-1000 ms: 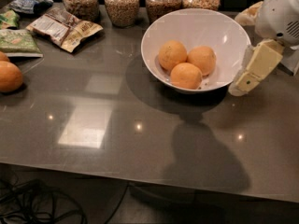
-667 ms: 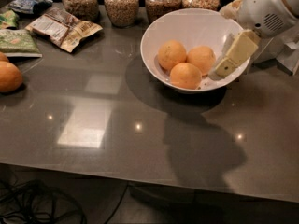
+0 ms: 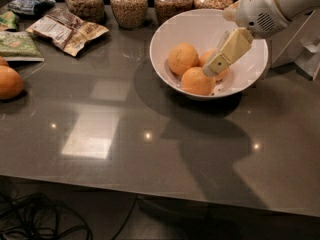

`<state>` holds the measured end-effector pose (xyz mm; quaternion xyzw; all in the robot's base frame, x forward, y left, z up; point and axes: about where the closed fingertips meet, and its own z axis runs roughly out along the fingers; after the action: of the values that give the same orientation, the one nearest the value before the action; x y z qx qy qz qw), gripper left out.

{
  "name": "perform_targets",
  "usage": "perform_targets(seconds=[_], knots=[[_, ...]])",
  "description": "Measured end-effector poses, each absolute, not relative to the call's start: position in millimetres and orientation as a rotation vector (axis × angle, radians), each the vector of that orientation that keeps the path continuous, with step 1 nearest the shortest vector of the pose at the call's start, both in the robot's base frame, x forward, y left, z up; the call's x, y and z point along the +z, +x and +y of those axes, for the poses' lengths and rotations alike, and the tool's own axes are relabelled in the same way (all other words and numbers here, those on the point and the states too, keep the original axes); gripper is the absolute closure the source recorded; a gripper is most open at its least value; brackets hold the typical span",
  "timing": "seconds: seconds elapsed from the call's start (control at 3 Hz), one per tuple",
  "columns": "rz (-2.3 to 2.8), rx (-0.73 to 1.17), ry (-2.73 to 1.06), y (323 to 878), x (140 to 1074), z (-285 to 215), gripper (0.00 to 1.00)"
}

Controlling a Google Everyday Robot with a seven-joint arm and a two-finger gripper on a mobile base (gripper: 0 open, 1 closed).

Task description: Pick orange from white bowl

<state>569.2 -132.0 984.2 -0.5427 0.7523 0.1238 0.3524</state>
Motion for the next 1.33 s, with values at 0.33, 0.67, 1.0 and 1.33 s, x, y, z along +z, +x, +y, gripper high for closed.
perform_targets(seconds=[0.33,0.67,1.0,1.33], knots=[[1.939,0.299,-1.369,575.0,985.7,-129.9,0.0],[1.915,0.25,-1.341,597.2,987.1,-111.4,0.0],[1.916,0.204,-1.345,619.8,983.8,-91.9,0.18],[1.955,0.188,-1.36,631.8,969.0,-81.1,0.39]])
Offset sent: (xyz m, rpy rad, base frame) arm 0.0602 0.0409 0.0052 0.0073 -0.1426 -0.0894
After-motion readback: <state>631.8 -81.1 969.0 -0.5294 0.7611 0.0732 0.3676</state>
